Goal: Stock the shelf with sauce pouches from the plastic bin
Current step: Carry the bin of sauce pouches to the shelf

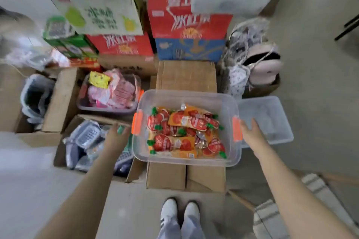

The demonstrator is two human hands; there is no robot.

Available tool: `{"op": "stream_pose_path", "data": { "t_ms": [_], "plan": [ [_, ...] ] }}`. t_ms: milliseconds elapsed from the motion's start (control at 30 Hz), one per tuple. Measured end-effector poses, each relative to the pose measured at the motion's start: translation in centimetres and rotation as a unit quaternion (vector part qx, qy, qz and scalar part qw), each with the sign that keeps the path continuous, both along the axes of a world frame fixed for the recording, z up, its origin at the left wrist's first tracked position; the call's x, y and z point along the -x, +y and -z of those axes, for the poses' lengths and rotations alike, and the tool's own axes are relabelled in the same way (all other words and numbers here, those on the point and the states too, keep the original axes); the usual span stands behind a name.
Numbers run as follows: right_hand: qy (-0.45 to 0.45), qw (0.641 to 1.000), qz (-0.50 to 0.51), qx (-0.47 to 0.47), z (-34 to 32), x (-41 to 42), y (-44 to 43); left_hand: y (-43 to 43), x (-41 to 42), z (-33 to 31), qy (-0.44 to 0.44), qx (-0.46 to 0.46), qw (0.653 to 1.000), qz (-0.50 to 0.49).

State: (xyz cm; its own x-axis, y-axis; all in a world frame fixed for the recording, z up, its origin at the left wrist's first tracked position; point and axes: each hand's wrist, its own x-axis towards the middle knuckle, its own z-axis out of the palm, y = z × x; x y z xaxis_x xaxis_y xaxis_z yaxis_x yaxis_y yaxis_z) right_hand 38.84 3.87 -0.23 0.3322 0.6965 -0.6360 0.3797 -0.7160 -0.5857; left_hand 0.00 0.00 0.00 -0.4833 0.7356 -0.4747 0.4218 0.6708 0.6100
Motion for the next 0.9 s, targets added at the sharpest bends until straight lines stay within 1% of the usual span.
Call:
{"op": "stream_pose_path", "data": {
  "t_ms": [67, 133, 200, 267, 300, 400, 433, 467, 533, 567, 600, 667, 700, 900],
  "plan": [
    [-0.013, 1.0, 0.012, -0.007, 3.4, -0.1, 1.1, 1.8, -0.4, 2.9, 0.009, 0.027, 1.0, -0.006],
    [-0.023, 1.0, 0.004, -0.003, 5.9, 0.1, 1.7, 3.6, -0.1, 5.4, -0.006, 0.034, 0.999, -0.011],
    [-0.057, 0.998, -0.01, -0.034, 7.9, 0.4, 1.6, 4.3, -0.4, 7.7, -0.019, 0.03, 0.999, 0.005],
    [-0.077, 0.994, 0.006, -0.074, 9.3, 0.6, 1.4, 4.7, -0.8, 8.8, -0.012, 0.04, 0.999, 0.021],
    [-0.1, 0.99, 0.007, -0.095, 10.0, 0.6, 1.5, 4.9, -1.0, 9.2, -0.016, 0.033, 0.999, 0.012],
    [-0.227, 0.965, -0.019, -0.132, 10.9, 0.9, 1.1, 5.0, -1.2, 10.0, -0.019, 0.005, 0.999, -0.031],
    [-0.258, 0.955, -0.012, -0.148, 10.8, 1.2, 0.8, 4.8, -1.2, 10.1, -0.012, -0.014, 0.999, -0.042],
    [-0.273, 0.948, -0.003, -0.166, 10.9, 1.3, 0.6, 4.7, -1.2, 10.4, 0.02, -0.028, 0.998, -0.054],
    [-0.265, 0.944, 0.004, -0.198, 10.7, 1.5, 0.4, 4.5, -1.6, 10.2, 0.127, -0.035, 0.99, -0.055],
    [-0.238, 0.95, 0.008, -0.2, 10.5, 1.5, 0.4, 4.4, -1.9, 9.9, 0.161, -0.047, 0.985, -0.038],
    [-0.205, 0.959, 0.015, -0.193, 10.4, 1.5, 0.5, 4.4, -2.0, 9.9, 0.17, -0.065, 0.983, -0.015],
    [-0.15, 0.974, 0.023, -0.166, 10.1, 1.3, 0.6, 4.4, -2.1, 9.9, 0.113, -0.088, 0.99, -0.012],
    [-0.134, 0.979, 0.025, -0.152, 9.9, 1.2, 0.8, 4.4, -2.0, 9.7, 0.087, -0.078, 0.993, -0.015],
    [-0.115, 0.989, 0.048, -0.085, 9.3, 1.0, 2.0, 5.7, -0.8, 9.3, 0.044, -0.032, 0.998, -0.016]
  ]
}}
